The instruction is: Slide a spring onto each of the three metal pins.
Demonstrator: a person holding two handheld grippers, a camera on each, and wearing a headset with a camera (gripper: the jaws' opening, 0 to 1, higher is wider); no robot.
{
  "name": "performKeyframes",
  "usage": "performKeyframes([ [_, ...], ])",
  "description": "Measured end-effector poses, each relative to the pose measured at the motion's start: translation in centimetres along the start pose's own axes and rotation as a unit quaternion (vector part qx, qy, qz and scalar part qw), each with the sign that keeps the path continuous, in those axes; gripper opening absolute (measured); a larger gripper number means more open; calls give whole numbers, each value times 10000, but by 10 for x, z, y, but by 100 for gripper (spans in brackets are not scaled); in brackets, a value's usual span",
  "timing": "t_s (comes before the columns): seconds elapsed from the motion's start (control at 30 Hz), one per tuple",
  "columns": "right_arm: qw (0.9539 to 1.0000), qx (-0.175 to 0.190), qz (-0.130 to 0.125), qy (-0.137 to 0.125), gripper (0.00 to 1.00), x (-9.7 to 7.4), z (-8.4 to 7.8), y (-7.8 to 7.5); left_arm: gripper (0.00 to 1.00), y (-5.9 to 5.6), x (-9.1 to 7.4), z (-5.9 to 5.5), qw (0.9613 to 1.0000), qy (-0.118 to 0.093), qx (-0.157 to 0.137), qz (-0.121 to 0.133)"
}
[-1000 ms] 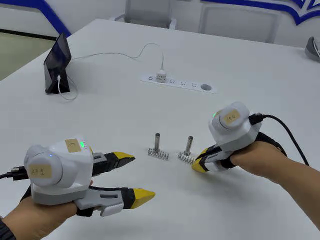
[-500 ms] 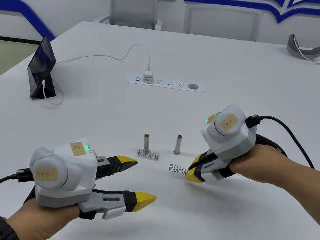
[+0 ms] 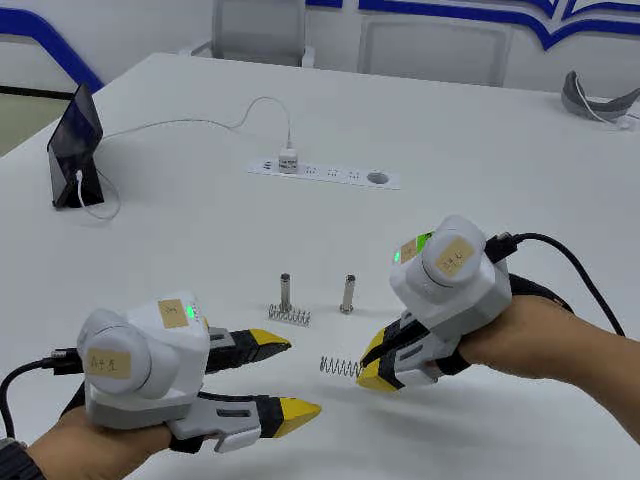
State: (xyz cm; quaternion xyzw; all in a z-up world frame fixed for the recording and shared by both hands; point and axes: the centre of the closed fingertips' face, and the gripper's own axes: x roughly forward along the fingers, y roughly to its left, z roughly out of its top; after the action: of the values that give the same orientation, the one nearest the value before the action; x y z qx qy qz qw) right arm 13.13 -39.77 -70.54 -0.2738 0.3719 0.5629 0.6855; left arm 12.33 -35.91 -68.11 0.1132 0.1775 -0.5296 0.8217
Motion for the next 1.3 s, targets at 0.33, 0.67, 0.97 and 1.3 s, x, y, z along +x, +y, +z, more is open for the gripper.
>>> performKeyframes([
  [0.33,9982,-496,314,98,12,-4,15,21,32,-11,3,-1,9997,48,208,-105],
  [0.67,9957,-784,425,236,12,-6,23,30,22,-17,5,-1,9984,121,512,-185],
  [0.97,9943,-889,450,372,12,-9,26,36,14,-18,6,-2,9972,140,715,-195],
  [1.3,9941,-981,371,284,12,-19,41,38,12,-18,7,-2,9969,137,734,-239],
])
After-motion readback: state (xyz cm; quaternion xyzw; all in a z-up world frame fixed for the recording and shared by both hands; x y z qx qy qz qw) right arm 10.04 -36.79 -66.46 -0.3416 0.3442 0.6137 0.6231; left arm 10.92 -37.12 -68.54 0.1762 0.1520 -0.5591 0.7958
